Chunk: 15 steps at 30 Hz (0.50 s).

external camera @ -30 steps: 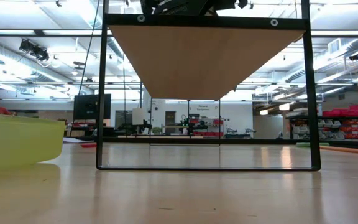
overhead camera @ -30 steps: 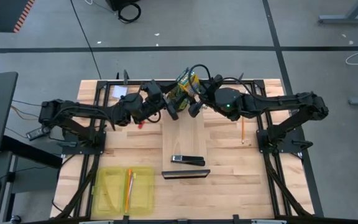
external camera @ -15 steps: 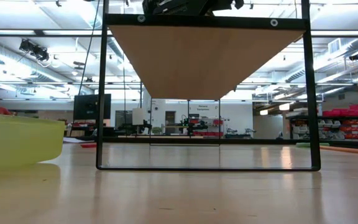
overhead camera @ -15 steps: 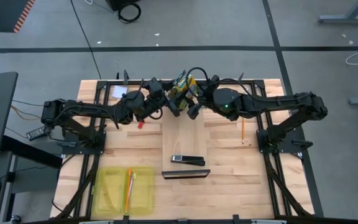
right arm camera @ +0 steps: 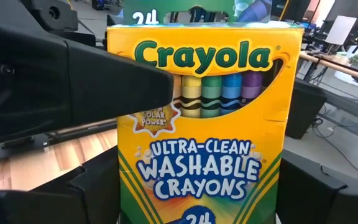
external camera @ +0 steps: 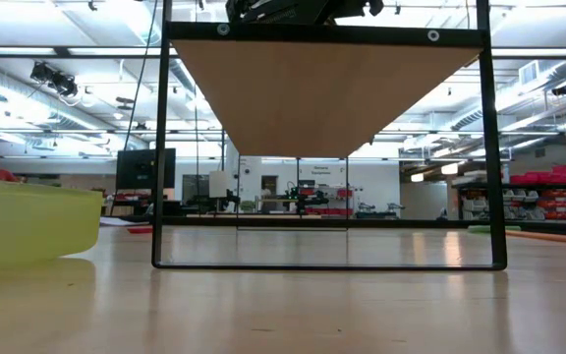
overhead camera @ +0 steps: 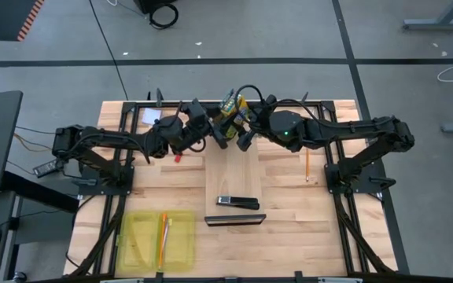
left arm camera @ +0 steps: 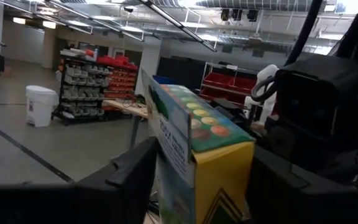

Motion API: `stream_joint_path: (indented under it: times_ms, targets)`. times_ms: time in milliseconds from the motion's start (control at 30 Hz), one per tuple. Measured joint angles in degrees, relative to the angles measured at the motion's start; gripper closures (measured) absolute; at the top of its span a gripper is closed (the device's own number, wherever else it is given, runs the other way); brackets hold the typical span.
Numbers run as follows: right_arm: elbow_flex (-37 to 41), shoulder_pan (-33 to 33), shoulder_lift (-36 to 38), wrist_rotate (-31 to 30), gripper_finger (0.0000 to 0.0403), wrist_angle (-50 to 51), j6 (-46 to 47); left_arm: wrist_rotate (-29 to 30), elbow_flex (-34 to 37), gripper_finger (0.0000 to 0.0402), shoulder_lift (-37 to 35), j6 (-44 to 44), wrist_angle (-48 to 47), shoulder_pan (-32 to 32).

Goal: Pack school essentials
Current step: Put the yellow crayon box into the yellow supply box

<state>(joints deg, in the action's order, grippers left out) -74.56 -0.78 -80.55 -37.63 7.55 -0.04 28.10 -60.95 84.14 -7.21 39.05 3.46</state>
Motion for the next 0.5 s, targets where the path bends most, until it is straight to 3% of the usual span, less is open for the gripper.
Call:
stream_joint_path:
  times_ms: [500]
  targets:
    - [0.00, 0.02, 0.04, 1.88, 0.0036, 1.05, -1.59, 0.28, 0.09, 0.0290, -0.02, -2.63, 0.00, -0.41]
